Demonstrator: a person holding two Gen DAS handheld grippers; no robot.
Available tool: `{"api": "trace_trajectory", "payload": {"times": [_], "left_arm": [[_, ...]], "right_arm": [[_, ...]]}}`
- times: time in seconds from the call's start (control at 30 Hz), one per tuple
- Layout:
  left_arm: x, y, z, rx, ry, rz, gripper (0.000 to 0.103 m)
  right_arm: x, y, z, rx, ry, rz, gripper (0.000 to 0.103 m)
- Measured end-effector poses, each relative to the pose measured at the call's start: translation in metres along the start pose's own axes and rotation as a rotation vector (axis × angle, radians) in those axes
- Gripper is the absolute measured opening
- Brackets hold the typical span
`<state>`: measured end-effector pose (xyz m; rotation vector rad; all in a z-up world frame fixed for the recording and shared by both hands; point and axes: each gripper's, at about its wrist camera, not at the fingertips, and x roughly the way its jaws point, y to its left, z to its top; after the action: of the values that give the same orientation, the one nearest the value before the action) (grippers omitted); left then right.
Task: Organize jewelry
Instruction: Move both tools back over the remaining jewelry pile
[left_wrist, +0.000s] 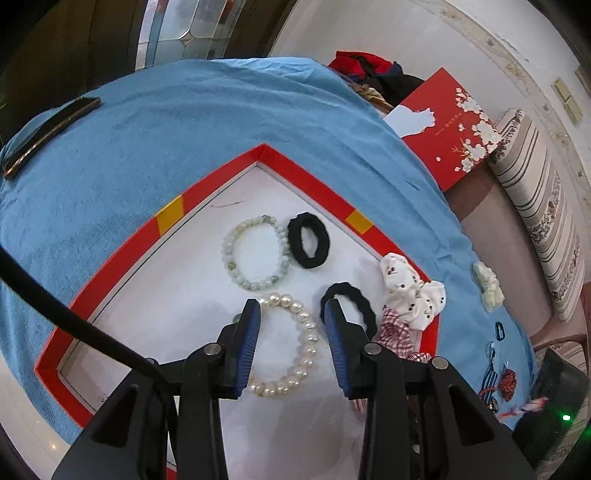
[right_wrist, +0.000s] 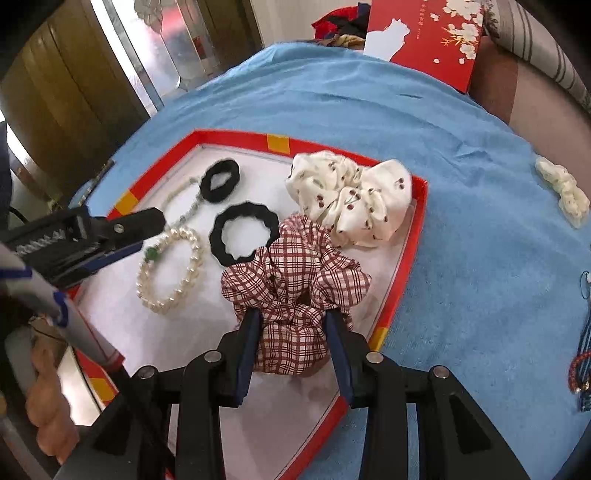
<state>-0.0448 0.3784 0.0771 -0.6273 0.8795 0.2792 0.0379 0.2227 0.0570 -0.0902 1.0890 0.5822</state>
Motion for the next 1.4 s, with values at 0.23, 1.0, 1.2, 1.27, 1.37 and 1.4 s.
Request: {"api": "trace_trajectory", "payload": {"times": [0.23, 1.0, 1.2, 1.27, 1.37, 1.4], "left_arm": [[-0.013, -0.026, -0.009, 0.061, -0.054, -0.024, 0.035], [0.045, -0.267, -0.143, 0.505, 0.229, -0.259, 0.041], [0.098, -0.322, -0.147, 0.537, 0.315, -0.269, 0.041], [0.115, -0.339, -0.148, 0.539, 0.347, -0.29, 0.041], [0.137, -0.361, -0.153, 0.556, 0.393, -0.318, 0.041], [0.145, -0.369, -0.157, 0.571, 0.414, -0.321, 0.041]], "right_arm": [[-0.072, -0.06, -0.041, 0.103, -0.101, -0.01, 0.04], [-0.19, -0.344, -0.166, 0.54, -0.26, -0.186, 0.044], [-0.16, -0.352, -0.161, 0.495, -0.196, -0.1, 0.044], [-0.151, -0.342, -0.157, 0.443, -0.177, -0.095, 0.044], [-0.137, -0.332, -0.152, 0.387, -0.163, -0.113, 0.044], [-0.133, -0.332, -0.151, 0.384, -0.159, -0.114, 0.045]]}}
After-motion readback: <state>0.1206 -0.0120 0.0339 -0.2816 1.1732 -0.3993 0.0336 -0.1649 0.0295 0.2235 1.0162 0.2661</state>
